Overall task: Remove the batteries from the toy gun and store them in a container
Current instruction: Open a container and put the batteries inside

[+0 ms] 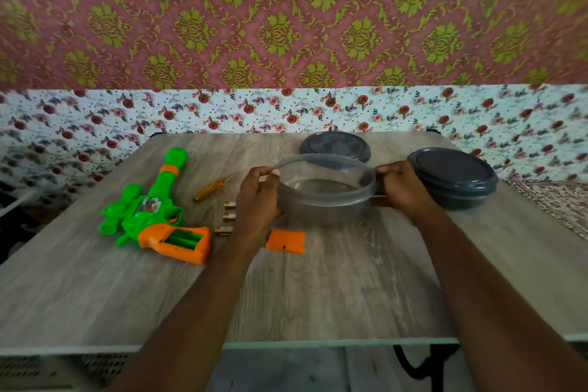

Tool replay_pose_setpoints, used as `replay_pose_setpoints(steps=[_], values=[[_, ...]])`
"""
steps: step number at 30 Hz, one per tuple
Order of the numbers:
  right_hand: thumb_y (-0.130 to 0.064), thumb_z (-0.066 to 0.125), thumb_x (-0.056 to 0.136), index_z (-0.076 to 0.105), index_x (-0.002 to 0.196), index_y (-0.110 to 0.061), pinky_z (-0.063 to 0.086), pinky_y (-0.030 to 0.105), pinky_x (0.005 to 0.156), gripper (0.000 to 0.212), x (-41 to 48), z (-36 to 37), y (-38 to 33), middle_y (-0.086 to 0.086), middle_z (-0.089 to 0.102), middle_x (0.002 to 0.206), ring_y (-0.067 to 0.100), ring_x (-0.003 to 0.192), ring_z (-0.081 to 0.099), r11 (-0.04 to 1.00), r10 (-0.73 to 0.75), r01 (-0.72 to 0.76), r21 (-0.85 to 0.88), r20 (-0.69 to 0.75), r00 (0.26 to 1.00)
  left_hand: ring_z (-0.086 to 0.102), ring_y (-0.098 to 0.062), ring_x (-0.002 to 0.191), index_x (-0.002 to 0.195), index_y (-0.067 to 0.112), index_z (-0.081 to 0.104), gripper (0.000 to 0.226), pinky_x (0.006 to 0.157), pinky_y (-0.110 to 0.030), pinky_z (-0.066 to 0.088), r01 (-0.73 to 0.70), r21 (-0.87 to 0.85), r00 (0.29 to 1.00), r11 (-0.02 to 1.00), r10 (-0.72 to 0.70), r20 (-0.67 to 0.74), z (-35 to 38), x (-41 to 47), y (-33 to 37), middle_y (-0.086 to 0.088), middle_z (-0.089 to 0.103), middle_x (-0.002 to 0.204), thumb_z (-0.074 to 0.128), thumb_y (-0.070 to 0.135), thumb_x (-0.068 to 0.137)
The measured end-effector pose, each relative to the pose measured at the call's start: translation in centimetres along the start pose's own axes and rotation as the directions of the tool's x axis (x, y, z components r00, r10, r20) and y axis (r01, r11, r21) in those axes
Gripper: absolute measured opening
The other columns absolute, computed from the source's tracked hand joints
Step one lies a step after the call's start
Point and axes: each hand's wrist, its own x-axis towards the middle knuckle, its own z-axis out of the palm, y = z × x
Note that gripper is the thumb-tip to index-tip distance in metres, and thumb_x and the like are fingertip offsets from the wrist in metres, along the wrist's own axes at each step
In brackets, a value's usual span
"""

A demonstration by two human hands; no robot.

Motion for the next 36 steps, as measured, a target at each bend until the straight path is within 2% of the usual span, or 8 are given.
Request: replay_pose_setpoints(steps=[5, 9, 12, 15, 17, 25, 28, 36], values=[[-0.035, 0.068, 0.073, 0.064, 0.122, -0.002, 0.056, 0.037, 0.072, 0.059, -1.3, 1.1, 0.8, 0.014, 0.074, 0.106, 0.032, 0.097, 0.072, 0.958, 0.136, -0.091, 0.273, -0.150, 0.979, 0.072, -0.025, 0.106, 0.104, 0.039, 0.071, 0.036, 0.091, -0.057, 0.061, -0.132, 0.175, 0.991, 0.976, 0.127, 0.044, -0.1, 0.4, -0.6, -0.001, 0.076, 0.110, 0.060, 0.067, 0.085], [-0.021, 0.062, 0.096, 0.069, 0.105, -0.007, 0.048, 0.036, 0.084, 0.018, -2.3, 1.8, 1.3, 0.010, 0.066, 0.099, 0.027, 0.094, 0.061, 0.997, -0.043, 0.023, -0.067, -0.317, 0.947, 0.066, -0.015, 0.104, 0.125, 0.012, 0.072, 0.030, 0.085, -0.025, 0.051, -0.295, 0.408, 0.955, 0.864, 0.249, 0.162, 0.2, -0.3, 0.1, -0.005, 0.075, 0.116, 0.059, 0.032, 0.107], [-0.016, 0.057, 0.098, 0.058, 0.143, -0.011, 0.052, 0.041, 0.102, 0.045, -2.7, 2.1, 1.5, 0.015, 0.067, 0.127, 0.031, 0.110, 0.064, 0.983, -0.130, 0.076, -0.170, -0.334, 0.934, 0.064, -0.015, 0.087, 0.111, 0.008, 0.075, 0.024, 0.063, -0.007, 0.039, -0.348, 0.486, 0.937, 0.802, 0.307, 0.165, 0.0, -0.6, 0.5, -0.001, 0.071, 0.091, 0.055, 0.022, 0.109], [-0.010, 0.053, 0.101, 0.059, 0.143, -0.011, 0.048, 0.035, 0.101, 0.042, -3.3, 2.2, 1.0, 0.018, 0.066, 0.134, 0.028, 0.109, 0.064, 0.964, -0.210, 0.139, -0.225, -0.335, 0.918, 0.063, -0.017, 0.080, 0.105, 0.009, 0.075, 0.020, 0.062, -0.009, 0.040, -0.369, 0.578, 0.925, 0.728, 0.346, 0.154, -1.6, -0.6, 1.2, -0.002, 0.071, 0.089, 0.055, 0.013, 0.106], [-0.009, 0.051, 0.103, 0.061, 0.139, -0.009, 0.049, 0.036, 0.095, 0.038, -3.7, 2.3, 0.8, 0.018, 0.067, 0.129, 0.025, 0.101, 0.064, 0.957, -0.238, 0.160, -0.241, -0.340, 0.910, 0.067, -0.022, 0.084, 0.109, 0.013, 0.074, 0.020, 0.071, -0.028, 0.056, -0.399, 0.654, 0.911, 0.642, 0.359, 0.202, -3.3, -0.5, 2.5, -0.006, 0.076, 0.102, 0.055, 0.012, 0.105], [-0.016, 0.046, 0.107, 0.063, 0.137, -0.007, 0.050, 0.043, 0.100, 0.036, -3.5, 2.2, 1.6, 0.020, 0.067, 0.124, 0.031, 0.105, 0.063, 0.968, -0.240, 0.192, -0.164, -0.357, 0.903, 0.040, -0.024, 0.149, 0.154, 0.035, 0.048, 0.069, 0.116, -0.034, 0.036, -0.463, 0.850, 0.820, 0.253, -0.242, 0.519, -10.1, 0.9, 8.4, -0.001, 0.043, 0.160, 0.078, 0.021, 0.094], [-0.013, 0.046, 0.107, 0.064, 0.134, -0.001, 0.048, 0.035, 0.084, 0.034, -3.6, 2.4, 1.6, 0.025, 0.070, 0.117, 0.026, 0.091, 0.060, 0.948, -0.287, 0.220, -0.231, -0.316, 0.904, 0.049, -0.023, 0.140, 0.152, 0.031, 0.051, 0.077, 0.105, -0.024, 0.040, -0.494, 0.849, 0.798, 0.186, -0.291, 0.528, -10.6, 1.3, 7.4, 0.000, 0.051, 0.152, 0.086, 0.017, 0.086], [-0.007, 0.048, 0.104, 0.063, 0.136, -0.002, 0.041, 0.024, 0.086, 0.036, -4.0, 2.6, 1.2, 0.025, 0.072, 0.116, 0.034, 0.100, 0.068, 0.867, -0.415, 0.313, -0.388, -0.215, 0.884, 0.055, -0.029, 0.120, 0.147, 0.038, 0.054, 0.060, 0.091, -0.026, 0.039, -0.514, 0.829, 0.801, 0.219, -0.222, 0.555, -10.3, 3.5, 2.9, -0.003, 0.047, 0.123, 0.079, 0.032, 0.093]])
